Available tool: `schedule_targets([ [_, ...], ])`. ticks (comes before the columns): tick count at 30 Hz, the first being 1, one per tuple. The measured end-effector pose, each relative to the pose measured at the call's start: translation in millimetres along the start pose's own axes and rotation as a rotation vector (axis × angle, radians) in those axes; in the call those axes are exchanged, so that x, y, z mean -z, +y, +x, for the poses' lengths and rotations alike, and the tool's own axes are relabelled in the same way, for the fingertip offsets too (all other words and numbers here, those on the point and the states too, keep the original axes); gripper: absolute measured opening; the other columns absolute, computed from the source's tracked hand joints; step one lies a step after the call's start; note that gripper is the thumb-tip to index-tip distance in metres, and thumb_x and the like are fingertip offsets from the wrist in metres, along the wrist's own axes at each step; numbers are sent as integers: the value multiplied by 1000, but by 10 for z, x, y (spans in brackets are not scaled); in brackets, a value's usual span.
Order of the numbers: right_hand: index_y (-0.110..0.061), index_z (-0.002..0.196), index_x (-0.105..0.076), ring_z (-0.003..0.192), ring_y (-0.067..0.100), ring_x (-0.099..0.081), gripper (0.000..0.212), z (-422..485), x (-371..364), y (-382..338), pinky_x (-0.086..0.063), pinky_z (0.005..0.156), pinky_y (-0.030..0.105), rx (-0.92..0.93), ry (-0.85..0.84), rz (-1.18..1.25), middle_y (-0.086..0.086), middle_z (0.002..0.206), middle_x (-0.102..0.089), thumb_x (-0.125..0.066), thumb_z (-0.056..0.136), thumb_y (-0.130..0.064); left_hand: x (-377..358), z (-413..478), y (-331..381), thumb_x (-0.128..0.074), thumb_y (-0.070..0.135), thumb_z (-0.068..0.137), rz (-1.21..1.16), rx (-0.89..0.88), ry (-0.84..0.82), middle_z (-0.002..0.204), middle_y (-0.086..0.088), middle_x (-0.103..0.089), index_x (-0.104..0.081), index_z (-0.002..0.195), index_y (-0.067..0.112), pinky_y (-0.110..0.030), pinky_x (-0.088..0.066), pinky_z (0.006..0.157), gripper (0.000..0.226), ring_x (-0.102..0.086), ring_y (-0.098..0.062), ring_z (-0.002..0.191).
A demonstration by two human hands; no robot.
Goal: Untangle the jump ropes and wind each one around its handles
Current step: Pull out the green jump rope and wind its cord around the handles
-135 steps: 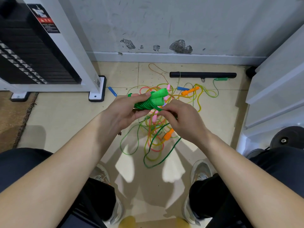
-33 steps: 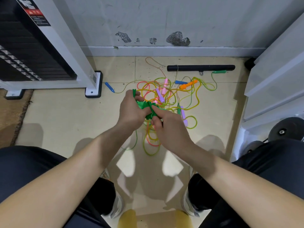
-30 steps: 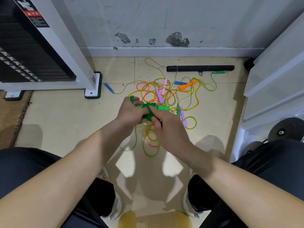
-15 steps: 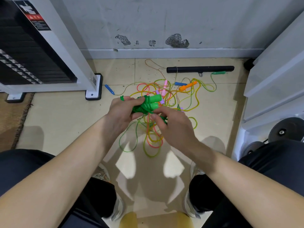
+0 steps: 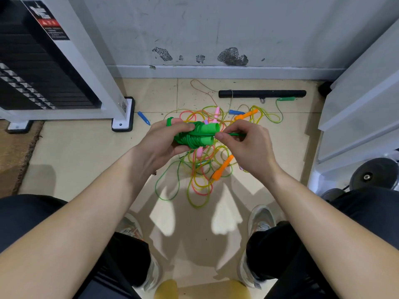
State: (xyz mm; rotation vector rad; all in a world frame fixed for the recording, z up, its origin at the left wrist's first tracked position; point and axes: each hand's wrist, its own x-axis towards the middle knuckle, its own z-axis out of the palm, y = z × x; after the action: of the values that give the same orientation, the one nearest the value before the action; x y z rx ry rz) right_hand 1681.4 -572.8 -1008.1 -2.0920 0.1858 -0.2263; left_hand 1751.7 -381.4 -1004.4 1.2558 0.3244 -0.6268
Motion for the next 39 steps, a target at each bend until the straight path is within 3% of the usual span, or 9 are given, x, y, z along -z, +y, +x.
schedule_targets([
  [3, -28, 81, -69, 62, 6, -50, 9, 19, -7, 40, -38, 62, 21, 24, -70, 106, -20, 69, -61, -75, 87, -26, -1, -14, -1, -64, 4, 93, -17, 35, -73, 75, -1, -74, -64, 89, 8, -36, -62, 71, 6, -74, -19, 77],
  [6, -25, 83, -68, 68, 6, -51, 10, -12, -47, 68, -41, 67, 24, 21, -199, 247, -16, 73, -61, -64, 92, -24, 43, -12, -45, -64, 7, 92, -62, 91, -147, 95, -9, -73, -67, 98, 7, -37, -62, 77, 6, -74, -25, 89],
  [10, -19, 80, -66, 66, 9, -48, 13, -16, -32, 64, -44, 66, 30, -79, -303, 439, -12, 69, -56, -60, 91, -20, 57, -32, -70, -68, 13, 82, -90, 139, -226, 127, -20, -65, -62, 126, -2, -41, -57, 95, 47, -67, -31, 110],
  [12, -14, 82, -67, 63, 11, -50, 12, -9, -34, 50, -47, 66, 31, -136, -321, 528, -3, 69, -55, -61, 89, -21, 36, -54, -76, -66, 15, 79, -113, 147, -270, 129, -19, -63, -53, 136, -4, -40, -57, 94, 62, -66, -30, 108],
  [16, -25, 71, -73, 58, 13, -50, 22, -21, -50, 45, -50, 65, 35, -236, -335, 633, -3, 62, -59, -65, 88, -16, 28, -55, -89, -66, 12, 78, -155, 133, -274, 143, -21, -53, -43, 144, -4, -39, -60, 85, 72, -63, -31, 111],
  [23, -9, 84, -59, 48, 9, -40, 13, -70, -56, 15, -47, 56, 28, -305, -287, 603, -10, 52, -54, -61, 96, -6, -46, -78, -41, -74, 16, 72, -21, 45, -235, 109, -10, -66, -56, 117, 10, -35, -63, 70, 48, -71, -22, 83],
  [32, -15, 76, -55, 47, 8, -30, 22, -52, -43, -21, -31, 51, 25, -281, -347, 601, -13, 50, -50, -63, 96, -8, -89, -137, -161, -88, 35, 66, 216, -23, -202, 94, 2, -69, -54, 126, 13, -21, -53, 55, 72, -70, -6, 73],
  [35, -14, 75, -54, 45, 6, -32, 24, -43, -32, -33, -32, 51, 25, -278, -349, 570, -14, 48, -45, -62, 97, -6, -77, -151, -187, -85, 46, 65, 223, 7, -219, 91, 3, -69, -56, 120, 16, -21, -54, 55, 70, -69, -7, 73],
  [39, -10, 78, -48, 43, 6, -28, 23, -37, -18, -54, -31, 48, 23, -278, -406, 611, -14, 47, -47, -57, 100, -5, -64, -166, -236, -81, 32, 79, 49, 58, -309, 98, -2, -70, -63, 113, 11, -19, -56, 66, 44, -70, -9, 84],
])
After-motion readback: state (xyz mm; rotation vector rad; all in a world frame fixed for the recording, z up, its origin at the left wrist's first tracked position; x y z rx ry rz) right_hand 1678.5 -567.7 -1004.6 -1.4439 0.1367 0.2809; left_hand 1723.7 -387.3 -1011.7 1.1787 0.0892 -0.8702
